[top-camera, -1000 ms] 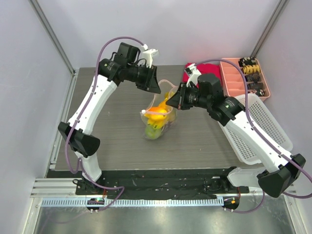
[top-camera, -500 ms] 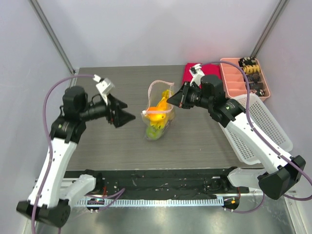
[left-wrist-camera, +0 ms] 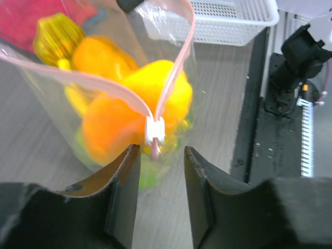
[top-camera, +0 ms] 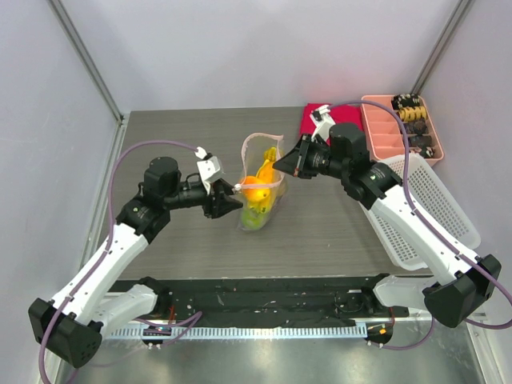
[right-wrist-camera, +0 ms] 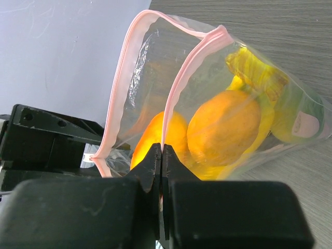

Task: Place the food in the zip-top bag and seal the zipper
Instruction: Zip the zipper food storage bag at the center of the board.

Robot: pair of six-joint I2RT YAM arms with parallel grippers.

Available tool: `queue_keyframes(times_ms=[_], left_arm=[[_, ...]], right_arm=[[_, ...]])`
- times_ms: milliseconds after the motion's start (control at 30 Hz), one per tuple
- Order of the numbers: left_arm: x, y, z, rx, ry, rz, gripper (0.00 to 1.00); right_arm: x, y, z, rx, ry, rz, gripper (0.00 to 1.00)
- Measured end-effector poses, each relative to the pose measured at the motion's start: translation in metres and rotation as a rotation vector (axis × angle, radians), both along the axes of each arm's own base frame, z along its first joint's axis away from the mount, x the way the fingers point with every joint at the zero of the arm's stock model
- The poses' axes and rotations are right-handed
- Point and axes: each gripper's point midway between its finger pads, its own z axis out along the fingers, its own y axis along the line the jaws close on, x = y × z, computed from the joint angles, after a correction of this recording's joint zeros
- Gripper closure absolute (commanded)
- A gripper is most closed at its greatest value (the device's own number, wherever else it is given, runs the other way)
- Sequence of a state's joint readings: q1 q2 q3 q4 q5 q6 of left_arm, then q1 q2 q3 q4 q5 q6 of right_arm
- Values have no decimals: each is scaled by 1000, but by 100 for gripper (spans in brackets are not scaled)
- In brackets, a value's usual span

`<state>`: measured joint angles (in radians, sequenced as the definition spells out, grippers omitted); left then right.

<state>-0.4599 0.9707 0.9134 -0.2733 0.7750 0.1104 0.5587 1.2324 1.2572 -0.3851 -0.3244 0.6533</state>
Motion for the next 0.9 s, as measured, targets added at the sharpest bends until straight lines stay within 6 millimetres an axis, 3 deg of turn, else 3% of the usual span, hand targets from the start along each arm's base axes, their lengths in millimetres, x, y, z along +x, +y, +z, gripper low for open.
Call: queue_keyframes(times_ms=[133,233,433,467,533,600,633,667,733,800,833,867,900], left_arm=[[10,-3,14,-35,-64,27,78],[14,-5,21,-56,-76,40,100],[15,-6,22,-61,-74,43,100],[15,-6,22,-60,-76,43,89],[15,-5,22,-57,-83,42,82],[15,-5,21,-54,-85,40,88],[15,-5,21,-53,-84,40,100],[14,-5,20,-52,-82,39,100],[15,-6,19,-50,-79,37,100],[15,-6,17,-48,-75,35,100],[15,-7,17,-48,-72,35,100],[15,-7,17,-49,-71,35,100],[15,-6,18,-50,-70,35,100]], right_arm=[[0,1,-1,3,-2,4,99],[0,1,-1,5,-3,8,99],[-2,-5,2,-5,-29,3,99],[-2,-7,2,-8,-35,-3,99],[-3,-12,3,-12,-44,-13,99],[-3,-14,4,-17,-50,-16,99],[-3,-15,4,-18,-53,-17,99],[-3,-15,4,-19,-55,-17,99],[-3,-16,4,-21,-57,-17,79],[-3,-16,4,-25,-64,-10,75],[-3,-15,4,-26,-69,-6,67],[-3,-16,5,-31,-77,-3,46],[-4,-17,6,-38,-89,1,38]])
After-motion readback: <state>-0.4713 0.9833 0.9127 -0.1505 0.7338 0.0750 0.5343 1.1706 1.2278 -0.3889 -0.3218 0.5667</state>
